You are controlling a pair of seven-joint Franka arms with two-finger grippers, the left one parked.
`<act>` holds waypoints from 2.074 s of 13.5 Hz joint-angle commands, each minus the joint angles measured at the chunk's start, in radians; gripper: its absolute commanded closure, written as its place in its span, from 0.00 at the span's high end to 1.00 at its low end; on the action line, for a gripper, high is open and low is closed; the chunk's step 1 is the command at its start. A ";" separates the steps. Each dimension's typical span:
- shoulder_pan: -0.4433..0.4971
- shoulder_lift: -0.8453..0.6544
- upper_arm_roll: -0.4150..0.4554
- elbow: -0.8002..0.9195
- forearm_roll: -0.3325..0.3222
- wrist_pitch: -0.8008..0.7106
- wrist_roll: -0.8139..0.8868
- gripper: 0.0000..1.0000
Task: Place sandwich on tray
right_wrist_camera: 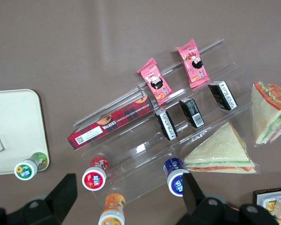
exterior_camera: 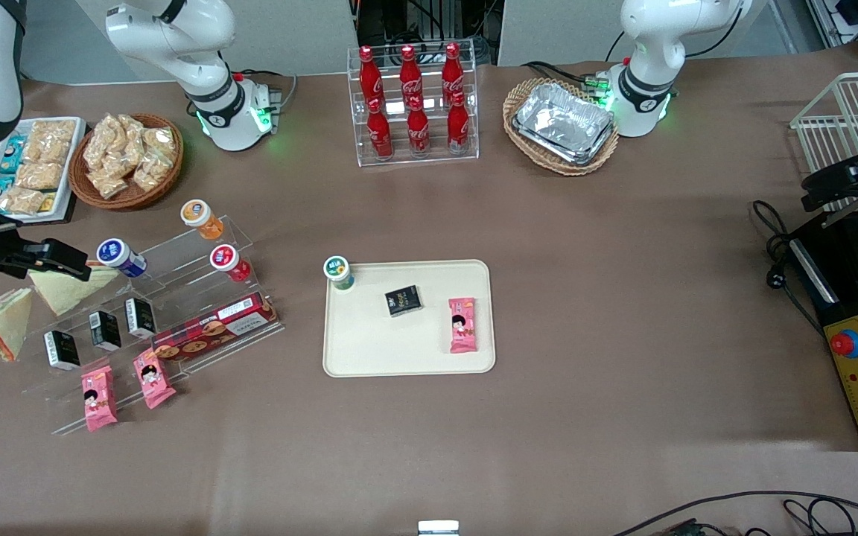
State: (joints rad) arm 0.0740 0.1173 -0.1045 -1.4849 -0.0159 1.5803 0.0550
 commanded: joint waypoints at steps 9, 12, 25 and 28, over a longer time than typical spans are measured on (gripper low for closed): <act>0.006 -0.007 0.014 -0.003 -0.025 -0.010 0.006 1.00; -0.003 -0.005 0.011 -0.003 -0.030 -0.011 -0.001 1.00; -0.209 0.047 0.003 -0.026 -0.104 0.084 -0.283 1.00; -0.325 0.106 0.003 -0.025 -0.098 0.190 -0.519 1.00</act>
State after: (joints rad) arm -0.1582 0.1773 -0.1113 -1.5078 -0.1009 1.6904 -0.2996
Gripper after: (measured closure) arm 0.000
